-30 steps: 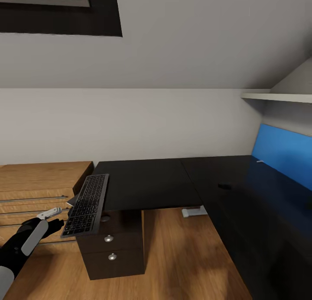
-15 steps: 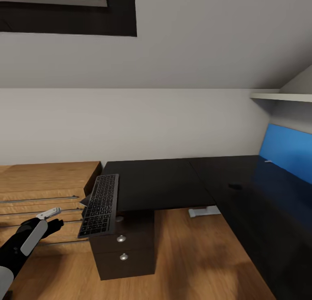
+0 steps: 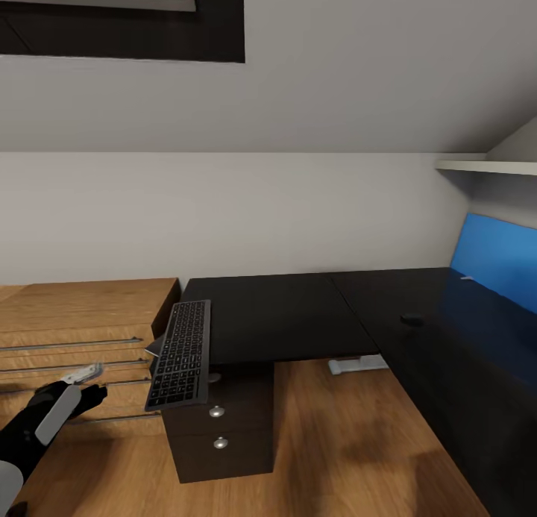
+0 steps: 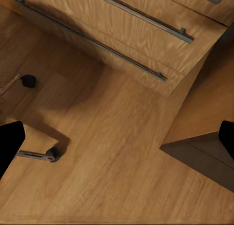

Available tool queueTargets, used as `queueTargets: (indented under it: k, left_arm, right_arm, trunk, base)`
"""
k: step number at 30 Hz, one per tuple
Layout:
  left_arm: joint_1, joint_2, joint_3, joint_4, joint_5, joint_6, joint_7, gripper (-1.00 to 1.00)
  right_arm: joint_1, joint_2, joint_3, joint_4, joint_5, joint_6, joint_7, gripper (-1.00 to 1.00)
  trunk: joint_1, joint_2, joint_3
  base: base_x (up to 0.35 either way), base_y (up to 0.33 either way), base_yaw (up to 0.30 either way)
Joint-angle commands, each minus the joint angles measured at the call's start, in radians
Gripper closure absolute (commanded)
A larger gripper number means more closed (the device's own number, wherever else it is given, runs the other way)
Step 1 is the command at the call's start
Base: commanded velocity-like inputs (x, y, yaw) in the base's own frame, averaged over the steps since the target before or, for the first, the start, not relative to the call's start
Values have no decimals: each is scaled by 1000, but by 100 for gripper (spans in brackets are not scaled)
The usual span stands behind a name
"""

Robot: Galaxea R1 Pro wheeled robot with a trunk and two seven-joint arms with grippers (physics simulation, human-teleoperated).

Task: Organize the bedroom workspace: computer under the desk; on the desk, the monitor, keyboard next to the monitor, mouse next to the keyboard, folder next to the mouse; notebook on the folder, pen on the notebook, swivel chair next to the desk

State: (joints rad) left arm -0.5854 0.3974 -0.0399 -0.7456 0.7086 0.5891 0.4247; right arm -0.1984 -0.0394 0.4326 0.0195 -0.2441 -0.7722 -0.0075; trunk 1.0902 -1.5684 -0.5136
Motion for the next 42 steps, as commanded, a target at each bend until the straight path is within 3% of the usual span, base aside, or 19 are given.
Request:
queueTargets:
  k: [1, 7, 16, 19, 42]
  left_arm:
    - [-1, 1, -4, 8, 11, 0, 9, -100]
    - [-1, -5, -5, 81, 14, -8, -3, -100]
    - [-1, -7, -6, 257, 6, -161, -197, -100]
    - [-1, -6, -7, 290, 5, -187, -227, -100]
    - [-1, -9, -8, 343, 9, -207, -247, -100]
  right_arm:
    - [-1, 1, 9, 2, -7, -4, -1, -100]
    - [-1, 8, 9, 2, -6, -5, 0, -100]
    - [-1, 16, 9, 2, -5, -4, 2, -100]
    - [-1, 17, 10, 2, -6, -3, 2, -100]
    - [-1, 17, 8, 1, -10, 5, 2, -100]
  trunk:
    - [0, -1, -1]
    - [0, -1, -1]
    - [0, -1, -1]
    - [0, -1, -1]
    - [0, -1, -1]
  base:
    - [0, 9, 0]
    - [0, 5, 0]
    - [0, 0, 0]
    - [0, 0, 0]
    - [-22, -12, 0]
